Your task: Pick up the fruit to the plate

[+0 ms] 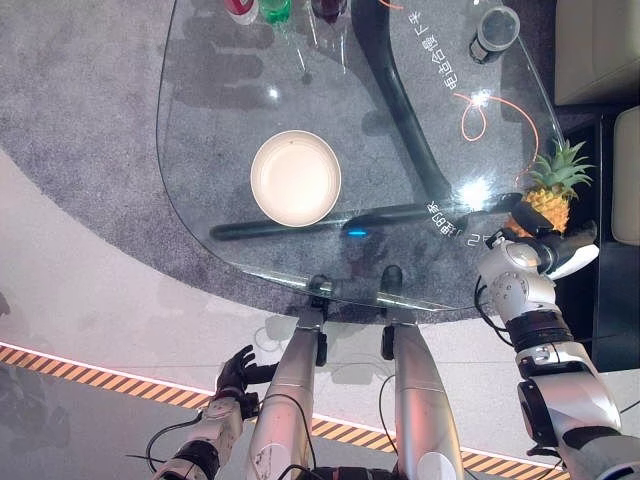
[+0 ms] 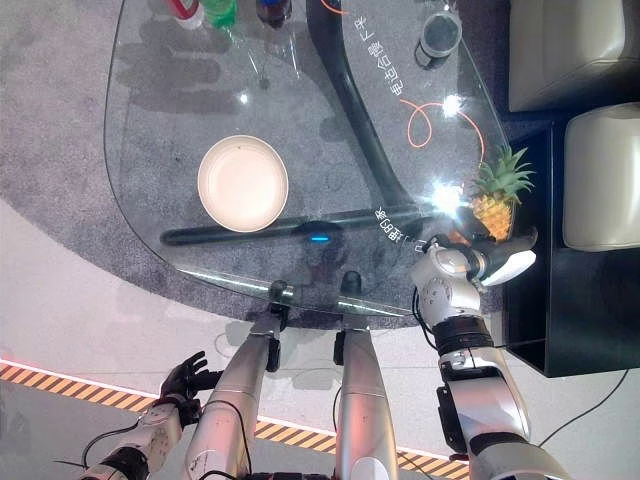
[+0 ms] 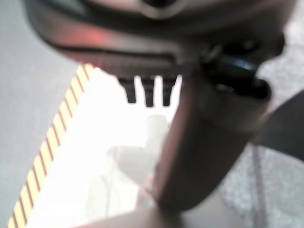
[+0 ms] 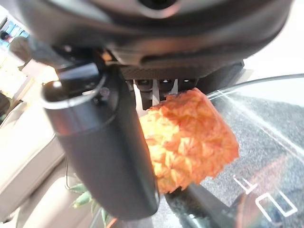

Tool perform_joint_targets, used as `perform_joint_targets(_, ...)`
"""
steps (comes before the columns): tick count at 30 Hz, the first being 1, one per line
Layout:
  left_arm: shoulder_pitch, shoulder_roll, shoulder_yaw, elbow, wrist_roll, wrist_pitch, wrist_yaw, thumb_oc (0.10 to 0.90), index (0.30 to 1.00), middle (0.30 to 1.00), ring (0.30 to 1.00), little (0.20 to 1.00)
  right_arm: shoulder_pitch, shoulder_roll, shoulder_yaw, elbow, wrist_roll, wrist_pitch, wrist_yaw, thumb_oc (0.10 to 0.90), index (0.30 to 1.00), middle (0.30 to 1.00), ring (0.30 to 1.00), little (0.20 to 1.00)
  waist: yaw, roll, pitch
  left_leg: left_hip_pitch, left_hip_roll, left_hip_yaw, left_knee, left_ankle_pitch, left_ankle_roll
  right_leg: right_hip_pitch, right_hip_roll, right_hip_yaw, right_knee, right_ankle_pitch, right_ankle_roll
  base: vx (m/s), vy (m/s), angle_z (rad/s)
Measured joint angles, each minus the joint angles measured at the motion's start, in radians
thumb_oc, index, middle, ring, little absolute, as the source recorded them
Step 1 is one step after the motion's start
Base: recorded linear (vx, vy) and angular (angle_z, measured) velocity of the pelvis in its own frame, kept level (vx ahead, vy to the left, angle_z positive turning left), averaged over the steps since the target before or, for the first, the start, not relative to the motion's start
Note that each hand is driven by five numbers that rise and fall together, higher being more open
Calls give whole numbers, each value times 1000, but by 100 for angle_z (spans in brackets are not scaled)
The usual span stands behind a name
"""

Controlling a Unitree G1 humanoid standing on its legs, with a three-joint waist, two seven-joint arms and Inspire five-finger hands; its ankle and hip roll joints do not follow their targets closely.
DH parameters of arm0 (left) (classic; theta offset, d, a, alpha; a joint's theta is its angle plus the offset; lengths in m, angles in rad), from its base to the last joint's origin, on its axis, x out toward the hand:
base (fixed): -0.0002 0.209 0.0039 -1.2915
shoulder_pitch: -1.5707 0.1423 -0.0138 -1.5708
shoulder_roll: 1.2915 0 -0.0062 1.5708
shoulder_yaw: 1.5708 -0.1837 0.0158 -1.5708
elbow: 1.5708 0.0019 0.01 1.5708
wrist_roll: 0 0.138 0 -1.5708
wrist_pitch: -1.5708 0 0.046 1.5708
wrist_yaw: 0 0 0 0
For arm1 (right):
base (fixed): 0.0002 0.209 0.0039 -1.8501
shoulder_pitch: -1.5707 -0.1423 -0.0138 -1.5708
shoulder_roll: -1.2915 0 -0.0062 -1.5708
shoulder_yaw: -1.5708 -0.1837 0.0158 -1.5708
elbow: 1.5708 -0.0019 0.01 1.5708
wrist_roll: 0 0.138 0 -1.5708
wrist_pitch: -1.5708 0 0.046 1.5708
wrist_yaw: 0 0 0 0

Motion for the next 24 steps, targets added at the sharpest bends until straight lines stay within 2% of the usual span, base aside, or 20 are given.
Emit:
perform_joint_targets(8, 6, 13, -20, -34, -6, -1, 5, 800, 900, 900, 900, 900, -45, -47, 33, 69, -1, 25, 42, 800, 900, 900, 900, 900, 1, -1, -1, -27, -9, -6, 5, 0, 0, -28, -13, -4, 16, -1, 2, -5, 3, 6)
perform_joint_targets(16, 6, 29, -35, -61, -25, -1, 4, 800, 900, 900, 900, 900, -81, -97, 43, 118, 0, 59, 133, 800, 900, 900, 900, 900, 1, -1, -2, -62, -10, -16, 13, -1, 0, -53, -15, -4, 15, -2, 4, 2, 0, 4)
perform_joint_targets(22, 7, 31, -35, -66, -44, -2, 3, 800, 900, 900, 900, 900, -146, -137, 49, 167, 0, 116, 238, 800, 900, 900, 900, 900, 3, -1, -4, -80, -4, -25, -44, -2, -1, -75, -16, -23, -23, -13, 19, 3, 9, 4)
perform_joint_targets(24, 6, 38, -35, -69, -44, -2, 3, 800, 900, 900, 900, 900, -172, -161, 49, 194, -1, 151, 288, 800, 900, 900, 900, 900, 3, -2, -5, -83, -10, -25, -63, -20, -22, -79, -28, -27, -56, -21, 29, 4, 13, 13)
